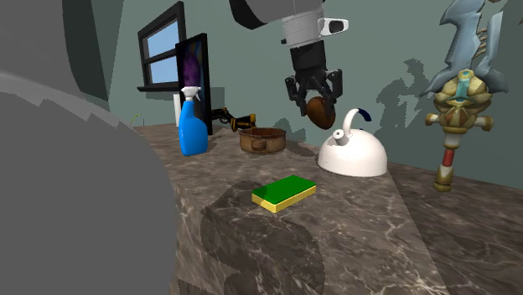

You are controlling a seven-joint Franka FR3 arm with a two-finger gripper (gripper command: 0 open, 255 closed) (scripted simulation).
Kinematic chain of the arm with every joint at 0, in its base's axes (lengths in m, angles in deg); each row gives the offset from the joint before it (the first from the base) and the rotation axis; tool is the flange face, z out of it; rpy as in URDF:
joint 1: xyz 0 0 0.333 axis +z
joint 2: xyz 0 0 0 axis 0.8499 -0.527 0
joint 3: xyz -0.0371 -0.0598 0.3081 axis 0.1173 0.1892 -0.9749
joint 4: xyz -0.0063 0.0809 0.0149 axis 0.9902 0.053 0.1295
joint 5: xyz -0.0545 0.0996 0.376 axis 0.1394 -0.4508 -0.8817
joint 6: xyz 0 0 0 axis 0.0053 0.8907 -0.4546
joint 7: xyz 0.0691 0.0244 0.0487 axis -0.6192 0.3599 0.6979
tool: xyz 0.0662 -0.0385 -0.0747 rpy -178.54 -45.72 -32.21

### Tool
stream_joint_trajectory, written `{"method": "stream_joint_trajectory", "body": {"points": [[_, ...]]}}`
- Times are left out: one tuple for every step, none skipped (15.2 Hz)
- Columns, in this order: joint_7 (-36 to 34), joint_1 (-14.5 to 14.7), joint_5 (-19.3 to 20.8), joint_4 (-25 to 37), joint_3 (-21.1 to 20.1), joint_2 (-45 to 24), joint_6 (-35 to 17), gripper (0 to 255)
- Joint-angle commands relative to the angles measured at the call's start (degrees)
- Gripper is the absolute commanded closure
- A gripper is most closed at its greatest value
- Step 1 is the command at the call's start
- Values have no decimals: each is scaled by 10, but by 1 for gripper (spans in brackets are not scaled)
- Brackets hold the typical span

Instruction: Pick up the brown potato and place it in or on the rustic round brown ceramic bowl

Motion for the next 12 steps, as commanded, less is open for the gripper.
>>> {"method": "stream_joint_trajectory", "body": {"points": [[-16,7,1,36,-10,-30,10,255],[-26,11,2,55,-16,-47,14,255],[-35,15,4,75,-21,-64,19,255],[-44,19,5,96,-27,-81,25,255],[-53,23,7,118,-31,-99,31,255],[-62,28,9,140,-36,-117,38,255],[-70,33,12,164,-40,-135,45,255],[-78,37,14,188,-43,-154,52,255],[-85,42,17,213,-47,-173,60,255],[-93,48,19,239,-50,-192,69,255],[-99,53,22,266,-53,-212,78,255],[-106,59,24,295,-55,-233,88,255]]}}
